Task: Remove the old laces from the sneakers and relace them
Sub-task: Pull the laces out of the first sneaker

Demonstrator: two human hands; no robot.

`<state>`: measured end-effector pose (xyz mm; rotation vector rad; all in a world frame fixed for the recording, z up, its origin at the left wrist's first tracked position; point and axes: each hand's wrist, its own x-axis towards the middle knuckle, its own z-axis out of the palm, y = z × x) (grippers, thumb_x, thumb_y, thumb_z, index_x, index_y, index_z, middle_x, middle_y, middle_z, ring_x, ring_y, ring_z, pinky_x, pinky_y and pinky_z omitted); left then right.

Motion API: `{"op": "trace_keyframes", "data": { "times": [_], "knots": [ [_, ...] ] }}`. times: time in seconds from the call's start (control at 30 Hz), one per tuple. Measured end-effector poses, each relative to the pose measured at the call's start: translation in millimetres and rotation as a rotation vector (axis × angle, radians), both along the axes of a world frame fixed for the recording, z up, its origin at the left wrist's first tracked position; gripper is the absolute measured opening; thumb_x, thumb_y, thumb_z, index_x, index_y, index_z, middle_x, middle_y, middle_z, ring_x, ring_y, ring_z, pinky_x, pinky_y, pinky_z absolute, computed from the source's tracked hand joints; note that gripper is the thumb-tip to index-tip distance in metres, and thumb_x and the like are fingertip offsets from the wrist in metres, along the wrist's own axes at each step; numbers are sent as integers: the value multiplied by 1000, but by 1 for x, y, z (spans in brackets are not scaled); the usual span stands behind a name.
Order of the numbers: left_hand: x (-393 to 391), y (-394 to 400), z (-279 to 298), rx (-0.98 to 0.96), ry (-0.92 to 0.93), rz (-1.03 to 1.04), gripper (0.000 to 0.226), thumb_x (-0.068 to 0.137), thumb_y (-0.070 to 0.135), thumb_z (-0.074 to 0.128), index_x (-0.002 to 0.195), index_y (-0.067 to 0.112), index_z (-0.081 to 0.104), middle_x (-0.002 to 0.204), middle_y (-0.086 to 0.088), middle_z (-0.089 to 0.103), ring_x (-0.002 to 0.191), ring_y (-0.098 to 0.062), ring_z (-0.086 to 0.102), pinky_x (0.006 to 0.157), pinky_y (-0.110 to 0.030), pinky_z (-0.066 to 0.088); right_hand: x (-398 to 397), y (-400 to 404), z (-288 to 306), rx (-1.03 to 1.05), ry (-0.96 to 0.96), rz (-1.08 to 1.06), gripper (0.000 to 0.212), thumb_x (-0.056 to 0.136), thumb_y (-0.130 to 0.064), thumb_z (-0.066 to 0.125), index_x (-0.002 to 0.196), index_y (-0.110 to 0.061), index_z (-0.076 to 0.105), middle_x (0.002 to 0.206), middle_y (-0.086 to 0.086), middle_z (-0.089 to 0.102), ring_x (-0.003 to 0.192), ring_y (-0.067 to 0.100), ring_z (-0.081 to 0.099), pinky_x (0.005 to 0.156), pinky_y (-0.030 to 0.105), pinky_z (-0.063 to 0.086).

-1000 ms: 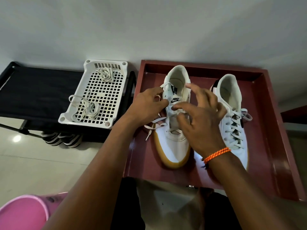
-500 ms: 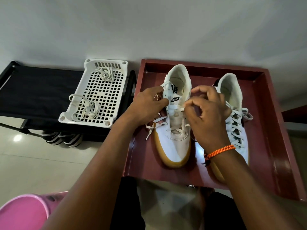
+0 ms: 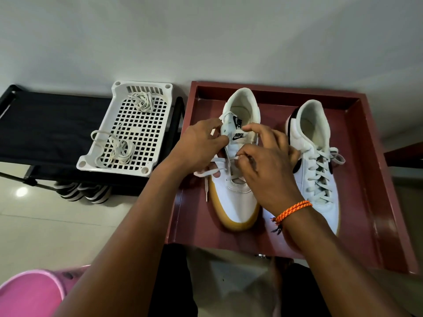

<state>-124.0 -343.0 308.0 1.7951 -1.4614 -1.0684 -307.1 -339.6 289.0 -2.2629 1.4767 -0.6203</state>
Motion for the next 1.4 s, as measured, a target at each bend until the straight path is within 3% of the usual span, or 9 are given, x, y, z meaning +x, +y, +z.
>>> {"op": "trace_keyframes", "data": {
  "times": [0.23,0.47,0.6,0.73,0.87,0.97,1.07,1.3,1.4],
  "knots": [
    [0,-1,-1,-15,0,-9,9,104,20,63,97,17,68,49,16,51,41,-5,49,43,-12,37,-1,-3,5,-67,-259,-73,25,83,-28,59,60,-20,64,116,-14,61,105,15,50,88,48,42],
    [-1,1,2,14,57,2,10,106,17,61,108,12,69,51,12,54,39,-6,55,43,-12,41,-1,4,1,-57,26,58,21,93,-32,55,92,-31,76,169,-10,30,154,24,22,108,48,24],
    [0,-1,0,15,42,-7,12,104,21,62,110,15,70,66,-2,62,47,-12,62,49,-27,51,1,4,-5,-24,-1,39,26,90,-35,52,74,-28,71,159,-15,43,144,19,31,106,53,29],
    [2,-3,-4,8,16,-15,12,99,29,63,102,20,70,76,-12,73,69,-38,72,68,-58,62,-2,-7,9,-23,-349,-143,33,84,-36,49,61,-21,67,122,-18,60,112,14,45,97,54,38],
    [2,-3,-4,4,-20,1,9,100,23,63,101,19,70,64,2,66,63,-32,67,70,-56,62,-8,-8,14,-75,-300,-175,25,85,-33,53,78,-27,77,134,-14,56,124,13,42,104,54,38],
    [2,-3,-4,7,-21,-13,11,98,24,61,103,19,70,75,-10,73,71,-40,71,69,-59,61,-4,-1,10,-71,-132,-32,25,89,-30,57,100,-35,78,159,-10,42,144,19,32,106,43,26],
    [2,-2,-4,1,-4,-13,11,101,25,61,106,22,70,81,-16,75,73,-44,73,69,-60,61,1,5,-1,-48,46,60,13,94,-30,62,93,-34,74,169,-10,28,154,22,23,108,46,24],
    [1,-2,-3,11,21,-13,16,93,34,60,101,23,69,83,-21,74,76,-50,70,69,-64,60,-3,-8,5,-14,-335,-117,23,85,-32,57,69,-22,70,125,-19,58,113,15,46,98,55,41],
    [2,-2,-4,12,17,-15,17,93,35,59,100,22,68,83,-21,74,76,-49,70,69,-63,60,-5,-7,11,-59,-358,-151,25,87,-29,55,72,-22,73,124,-16,59,115,16,48,98,57,42]
  ]
}}
